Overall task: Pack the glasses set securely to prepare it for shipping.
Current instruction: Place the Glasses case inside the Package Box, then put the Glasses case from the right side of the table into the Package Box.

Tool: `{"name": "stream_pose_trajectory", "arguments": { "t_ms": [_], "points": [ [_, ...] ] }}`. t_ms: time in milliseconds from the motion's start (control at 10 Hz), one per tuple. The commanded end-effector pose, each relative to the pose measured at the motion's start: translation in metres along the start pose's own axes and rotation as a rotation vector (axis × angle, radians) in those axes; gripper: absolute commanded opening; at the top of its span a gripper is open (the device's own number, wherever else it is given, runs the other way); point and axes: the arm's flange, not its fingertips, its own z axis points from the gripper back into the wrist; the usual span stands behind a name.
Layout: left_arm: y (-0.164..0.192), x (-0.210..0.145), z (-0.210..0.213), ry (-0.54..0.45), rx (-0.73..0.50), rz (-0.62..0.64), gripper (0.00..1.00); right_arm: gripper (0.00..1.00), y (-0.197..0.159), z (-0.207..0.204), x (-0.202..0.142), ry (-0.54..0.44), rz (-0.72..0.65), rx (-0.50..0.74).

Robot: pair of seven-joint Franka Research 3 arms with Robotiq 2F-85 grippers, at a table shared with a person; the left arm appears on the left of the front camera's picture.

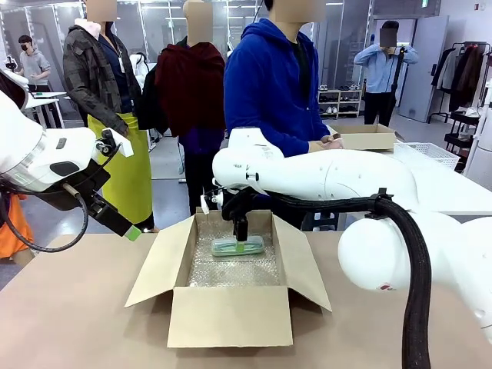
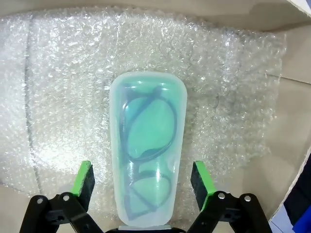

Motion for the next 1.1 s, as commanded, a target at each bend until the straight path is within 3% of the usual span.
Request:
{"name": "stream_pose_trajectory", "arguments": {
  "t_ms": [0,1000],
  "points": [
    [0.0007,-0.0005,0.0002,-0.006,-0.011,-0.002,1.00,1.00,-0.0015,0.0001,0.0010,-0.007,0.003,-0.013],
    [0.0007,-0.0005,0.0002,-0.006,-0.011,-0.002,1.00,1.00,-0.0016,-0.0003,-0.0015,-0.003,-0.002,-0.006]
  ]
}}
